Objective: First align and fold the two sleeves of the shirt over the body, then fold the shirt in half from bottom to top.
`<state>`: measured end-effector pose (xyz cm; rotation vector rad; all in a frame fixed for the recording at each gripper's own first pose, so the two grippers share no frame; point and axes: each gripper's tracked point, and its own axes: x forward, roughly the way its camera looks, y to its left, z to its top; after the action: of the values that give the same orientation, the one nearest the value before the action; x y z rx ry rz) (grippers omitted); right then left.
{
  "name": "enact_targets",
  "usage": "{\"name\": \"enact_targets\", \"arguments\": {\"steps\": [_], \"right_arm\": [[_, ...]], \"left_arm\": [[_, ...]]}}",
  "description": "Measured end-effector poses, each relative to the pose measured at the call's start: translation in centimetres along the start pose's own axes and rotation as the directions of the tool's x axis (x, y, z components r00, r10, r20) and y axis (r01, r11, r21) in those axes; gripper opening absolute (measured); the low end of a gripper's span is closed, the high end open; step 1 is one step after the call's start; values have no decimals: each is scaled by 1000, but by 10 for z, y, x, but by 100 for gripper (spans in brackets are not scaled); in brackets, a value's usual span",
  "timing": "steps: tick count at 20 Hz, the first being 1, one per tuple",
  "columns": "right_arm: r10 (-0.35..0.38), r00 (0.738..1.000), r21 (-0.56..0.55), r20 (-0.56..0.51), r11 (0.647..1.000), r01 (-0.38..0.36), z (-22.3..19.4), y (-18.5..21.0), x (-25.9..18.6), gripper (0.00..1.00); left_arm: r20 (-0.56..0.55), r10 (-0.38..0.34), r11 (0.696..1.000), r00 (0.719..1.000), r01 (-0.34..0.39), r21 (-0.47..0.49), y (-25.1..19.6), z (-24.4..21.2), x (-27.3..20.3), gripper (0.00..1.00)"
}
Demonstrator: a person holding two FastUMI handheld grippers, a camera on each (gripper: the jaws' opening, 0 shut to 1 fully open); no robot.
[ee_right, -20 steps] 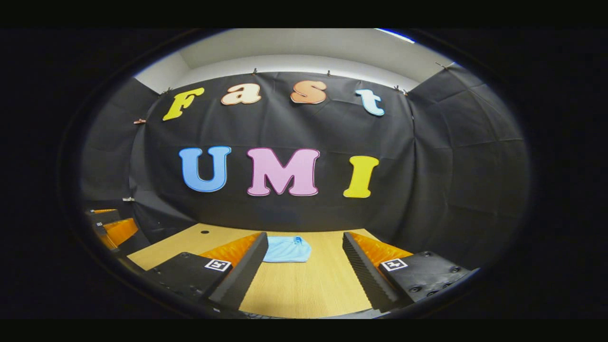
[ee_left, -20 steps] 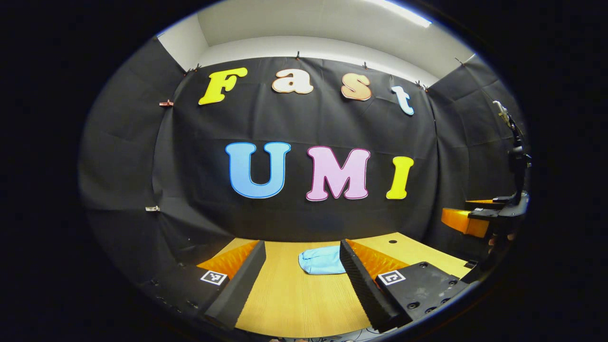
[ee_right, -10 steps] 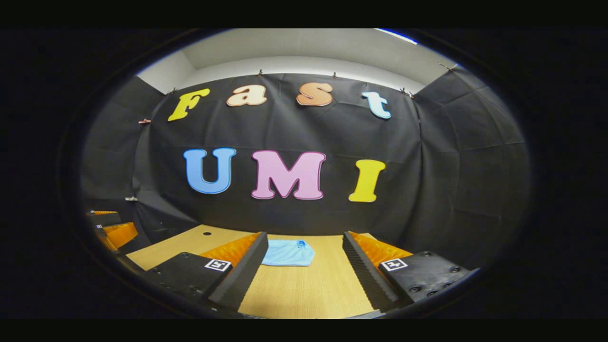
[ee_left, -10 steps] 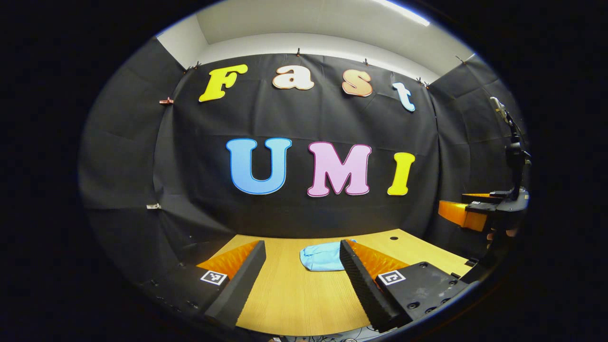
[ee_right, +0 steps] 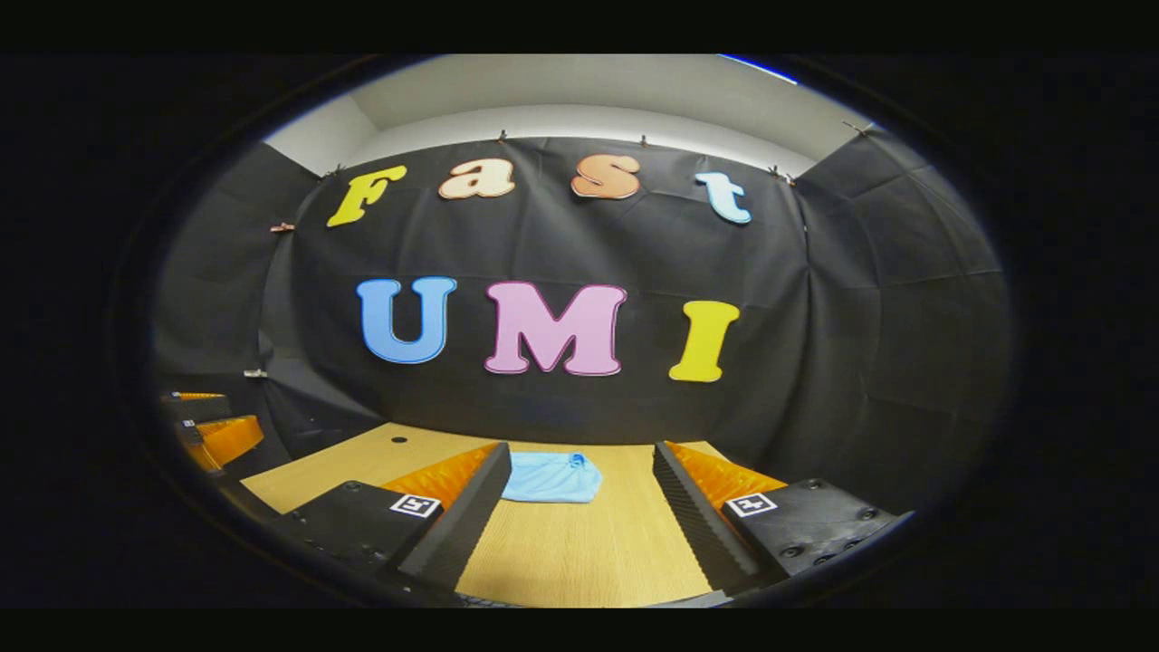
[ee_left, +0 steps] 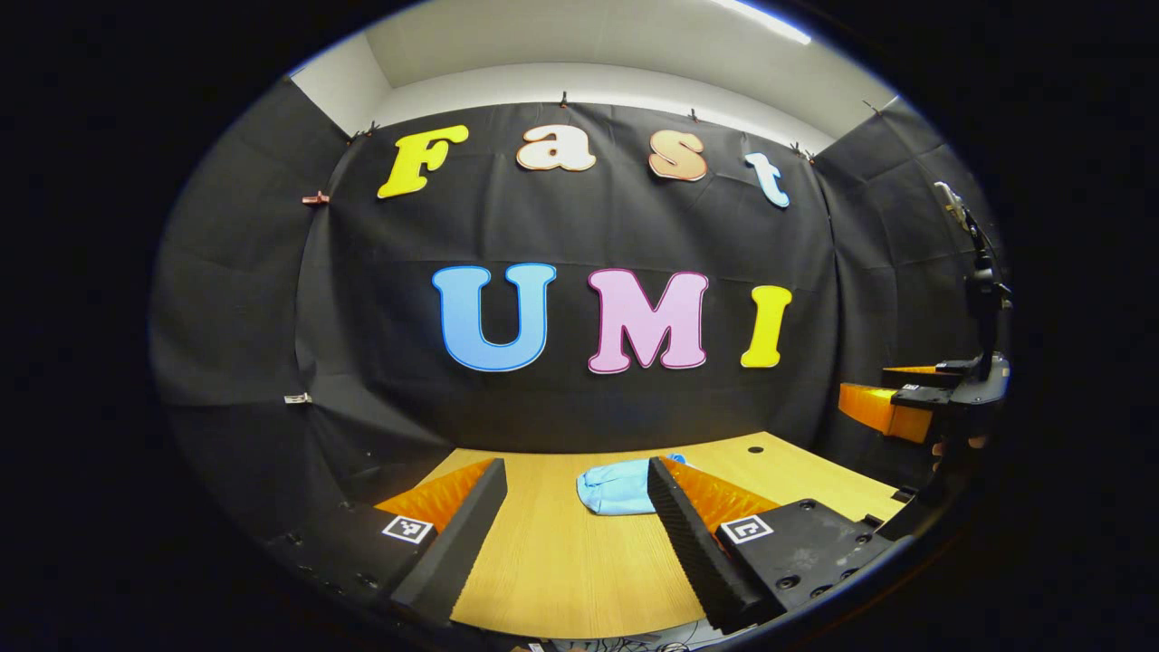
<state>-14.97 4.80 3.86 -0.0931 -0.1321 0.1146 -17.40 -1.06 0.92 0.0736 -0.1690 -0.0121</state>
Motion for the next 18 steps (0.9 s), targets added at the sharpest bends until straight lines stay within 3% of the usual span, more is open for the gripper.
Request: {"name": "enact_targets", "arguments": {"steps": [12, 18], "right_arm": [[9, 1000, -12, -3, 1000, -9, -4, -2, -12, 95], [6, 1000, -1, -7, 1000, -6, -17, -6, -16, 100]], "left_arm": [[-8, 8, 1000, 1000, -8, 2, -2, -7, -8, 100], [-15, 14, 1000, 1000, -14, 7, -2, -11, -12, 100]]}}
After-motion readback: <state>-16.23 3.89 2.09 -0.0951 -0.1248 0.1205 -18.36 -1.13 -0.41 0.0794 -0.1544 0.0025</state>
